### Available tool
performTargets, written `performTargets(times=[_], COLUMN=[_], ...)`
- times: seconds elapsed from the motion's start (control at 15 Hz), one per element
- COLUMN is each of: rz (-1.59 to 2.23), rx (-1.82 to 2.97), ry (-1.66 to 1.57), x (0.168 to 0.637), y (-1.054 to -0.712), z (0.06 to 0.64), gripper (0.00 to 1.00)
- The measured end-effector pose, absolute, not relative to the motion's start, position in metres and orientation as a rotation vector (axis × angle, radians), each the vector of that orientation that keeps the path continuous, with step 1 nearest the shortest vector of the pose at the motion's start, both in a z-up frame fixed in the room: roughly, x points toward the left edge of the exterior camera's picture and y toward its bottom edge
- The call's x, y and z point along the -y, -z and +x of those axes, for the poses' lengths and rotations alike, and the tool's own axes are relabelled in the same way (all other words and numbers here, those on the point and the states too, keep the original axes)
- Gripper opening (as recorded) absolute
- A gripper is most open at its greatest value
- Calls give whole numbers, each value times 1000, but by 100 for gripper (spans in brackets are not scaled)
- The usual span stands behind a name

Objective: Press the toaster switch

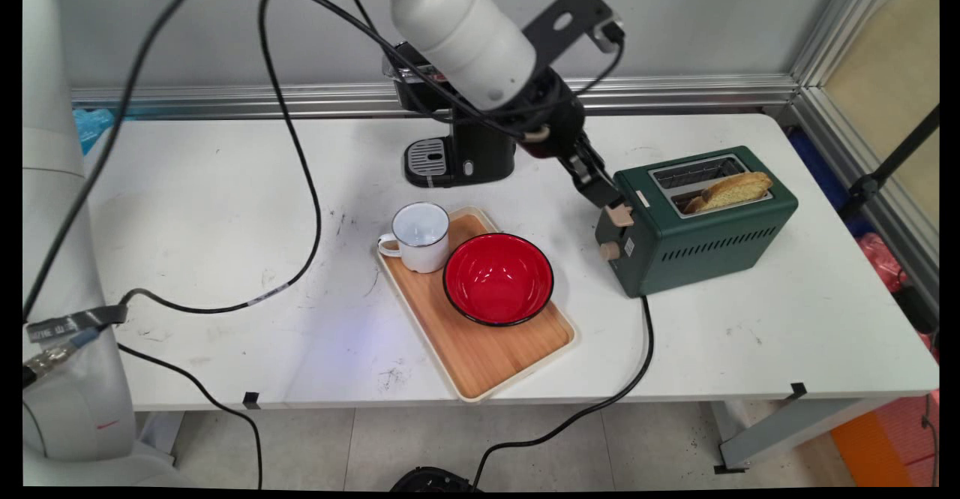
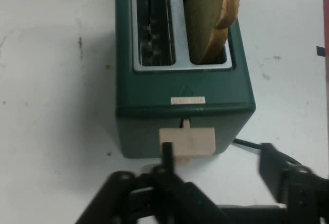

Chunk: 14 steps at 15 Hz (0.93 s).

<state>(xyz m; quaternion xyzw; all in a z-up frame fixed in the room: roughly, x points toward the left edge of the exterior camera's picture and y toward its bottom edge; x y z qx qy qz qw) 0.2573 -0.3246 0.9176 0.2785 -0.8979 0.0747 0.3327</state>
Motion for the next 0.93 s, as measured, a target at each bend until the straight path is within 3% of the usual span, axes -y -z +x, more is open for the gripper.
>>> performTargets(times=[0.93], rz=[747], rx=[2395], ry=[-219], x=[345], y=[-878], z=[227], gripper=[0])
